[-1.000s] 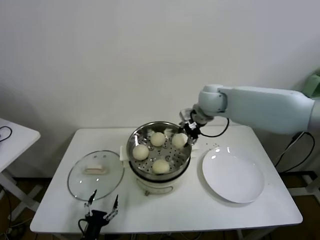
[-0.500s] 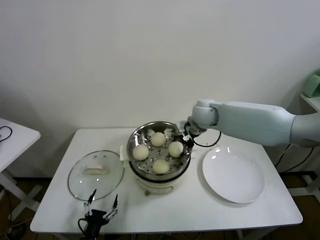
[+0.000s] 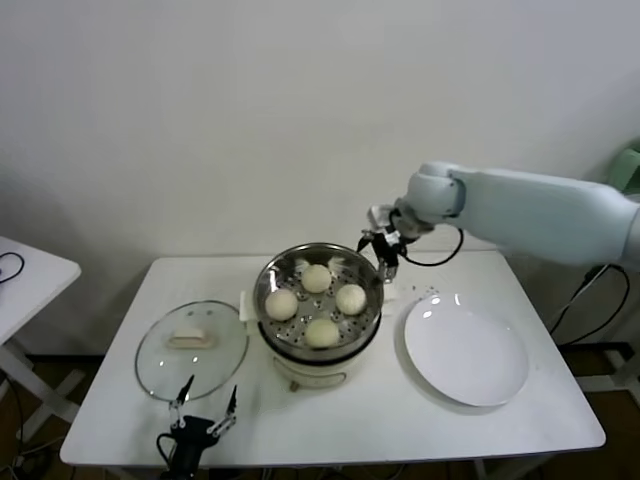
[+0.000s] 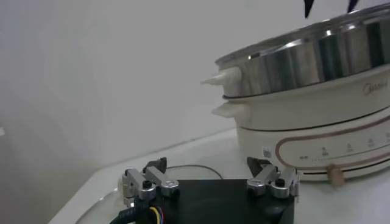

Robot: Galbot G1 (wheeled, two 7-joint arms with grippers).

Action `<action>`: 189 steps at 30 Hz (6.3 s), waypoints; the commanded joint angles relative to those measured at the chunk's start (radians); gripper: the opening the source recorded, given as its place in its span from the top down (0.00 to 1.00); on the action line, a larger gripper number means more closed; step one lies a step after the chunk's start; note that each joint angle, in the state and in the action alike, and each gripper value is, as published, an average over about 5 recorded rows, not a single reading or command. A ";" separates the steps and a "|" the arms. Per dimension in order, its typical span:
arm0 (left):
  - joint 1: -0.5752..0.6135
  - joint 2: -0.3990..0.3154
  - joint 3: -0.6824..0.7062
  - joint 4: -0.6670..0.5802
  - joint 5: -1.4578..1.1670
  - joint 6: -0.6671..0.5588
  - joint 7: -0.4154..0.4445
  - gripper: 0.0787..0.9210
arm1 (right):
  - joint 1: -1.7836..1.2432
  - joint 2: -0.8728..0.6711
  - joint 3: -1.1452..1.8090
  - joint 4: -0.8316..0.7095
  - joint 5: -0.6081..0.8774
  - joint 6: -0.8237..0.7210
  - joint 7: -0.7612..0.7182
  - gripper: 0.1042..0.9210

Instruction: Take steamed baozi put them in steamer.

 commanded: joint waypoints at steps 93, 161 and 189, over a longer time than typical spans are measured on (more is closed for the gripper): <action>-0.414 0.105 -0.078 0.353 1.355 0.176 -0.449 0.12 | -2.390 0.061 2.151 0.207 0.042 0.635 0.729 0.12; -0.438 0.384 0.121 -0.167 0.887 0.668 -0.123 0.92 | -2.379 0.057 2.145 0.222 0.042 0.639 0.718 0.12; -0.678 0.240 0.690 -0.238 1.213 0.958 0.142 0.92 | -2.344 0.070 2.119 0.201 -0.001 0.590 0.731 0.12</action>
